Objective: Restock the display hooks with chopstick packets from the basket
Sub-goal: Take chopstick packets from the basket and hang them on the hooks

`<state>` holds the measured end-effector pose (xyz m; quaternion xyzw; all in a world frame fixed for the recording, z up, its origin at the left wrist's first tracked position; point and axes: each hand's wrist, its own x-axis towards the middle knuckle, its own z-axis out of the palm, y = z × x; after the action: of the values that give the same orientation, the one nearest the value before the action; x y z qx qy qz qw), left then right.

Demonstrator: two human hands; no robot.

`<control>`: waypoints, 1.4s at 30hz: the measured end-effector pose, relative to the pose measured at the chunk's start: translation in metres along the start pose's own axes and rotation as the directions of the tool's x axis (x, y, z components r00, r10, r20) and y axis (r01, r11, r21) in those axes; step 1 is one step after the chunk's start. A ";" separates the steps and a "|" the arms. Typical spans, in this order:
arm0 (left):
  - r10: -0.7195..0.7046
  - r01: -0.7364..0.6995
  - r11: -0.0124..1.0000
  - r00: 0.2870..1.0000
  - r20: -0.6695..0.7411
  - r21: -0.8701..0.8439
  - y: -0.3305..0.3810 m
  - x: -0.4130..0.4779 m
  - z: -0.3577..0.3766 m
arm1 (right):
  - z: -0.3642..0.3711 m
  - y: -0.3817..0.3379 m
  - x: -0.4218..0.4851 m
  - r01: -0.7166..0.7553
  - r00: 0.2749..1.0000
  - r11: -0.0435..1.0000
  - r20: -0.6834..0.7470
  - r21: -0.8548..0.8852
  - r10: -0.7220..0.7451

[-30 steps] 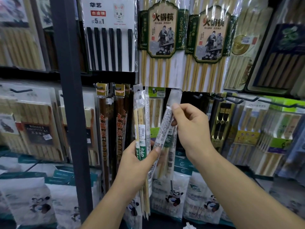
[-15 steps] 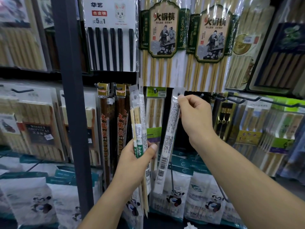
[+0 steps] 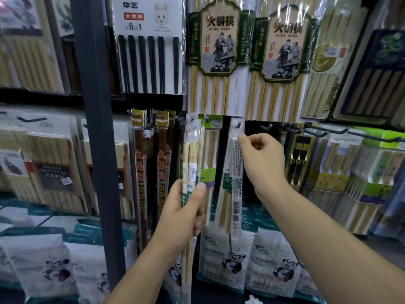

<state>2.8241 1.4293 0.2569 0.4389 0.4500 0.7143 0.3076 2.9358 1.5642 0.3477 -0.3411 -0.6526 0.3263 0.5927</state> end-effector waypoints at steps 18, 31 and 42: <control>0.068 -0.072 0.997 0.994 0.091 0.036 -0.001 -0.002 0.005 | -0.003 -0.028 -0.031 0.048 0.972 0.981 0.217 0.190 -0.090; 0.088 -0.067 0.983 0.989 -0.123 0.169 -0.008 0.003 0.002 | 0.000 -0.021 -0.020 0.019 0.989 0.977 0.136 0.213 -0.049; 0.111 -0.108 0.994 0.976 -0.186 0.025 -0.008 0.005 0.001 | 0.002 -0.010 -0.010 0.068 0.988 0.989 0.126 0.132 -0.084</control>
<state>2.8231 1.4373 0.2514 0.3963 0.4572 0.7649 0.2211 2.9335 1.5502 0.3507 -0.2552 -0.6806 0.3661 0.5810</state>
